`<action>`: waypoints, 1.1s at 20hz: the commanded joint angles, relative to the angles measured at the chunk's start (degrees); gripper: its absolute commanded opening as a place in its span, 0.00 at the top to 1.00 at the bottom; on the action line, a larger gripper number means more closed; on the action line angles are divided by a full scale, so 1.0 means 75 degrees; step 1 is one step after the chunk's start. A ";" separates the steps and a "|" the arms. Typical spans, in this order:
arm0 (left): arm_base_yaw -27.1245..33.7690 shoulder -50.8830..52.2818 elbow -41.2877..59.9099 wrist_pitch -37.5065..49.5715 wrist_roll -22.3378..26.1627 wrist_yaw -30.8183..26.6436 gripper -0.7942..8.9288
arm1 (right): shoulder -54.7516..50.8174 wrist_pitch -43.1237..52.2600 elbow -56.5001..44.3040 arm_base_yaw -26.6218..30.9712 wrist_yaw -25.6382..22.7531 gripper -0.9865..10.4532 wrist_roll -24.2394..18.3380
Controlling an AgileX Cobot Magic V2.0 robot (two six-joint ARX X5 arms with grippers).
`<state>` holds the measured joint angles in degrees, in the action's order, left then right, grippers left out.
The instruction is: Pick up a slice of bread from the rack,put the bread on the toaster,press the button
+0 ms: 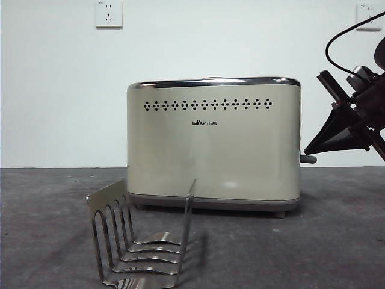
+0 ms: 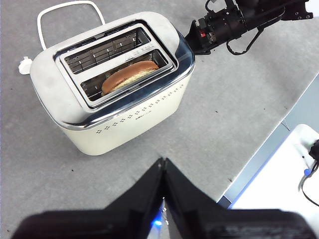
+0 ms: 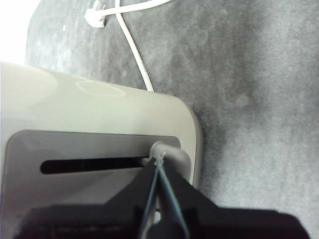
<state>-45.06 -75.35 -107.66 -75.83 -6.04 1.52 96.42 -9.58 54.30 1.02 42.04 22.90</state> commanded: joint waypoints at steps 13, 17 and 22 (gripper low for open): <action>-0.0017 0.0015 0.0029 0.0020 0.0076 0.0000 0.92 | 0.0358 -0.0860 0.0490 -0.0047 -0.0294 0.92 -0.0090; -0.0017 0.0015 0.0029 0.0020 0.0085 -0.0003 0.92 | 0.0026 -0.1023 0.0743 -0.0050 -0.0323 0.92 -0.0090; -0.0017 0.0015 0.0029 0.0020 0.0096 -0.0003 0.92 | -0.0481 -0.1174 0.0743 -0.0047 -0.0326 0.92 -0.0146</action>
<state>-45.06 -75.35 -107.66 -75.83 -5.98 1.52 92.75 -18.17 60.20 0.75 39.99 22.63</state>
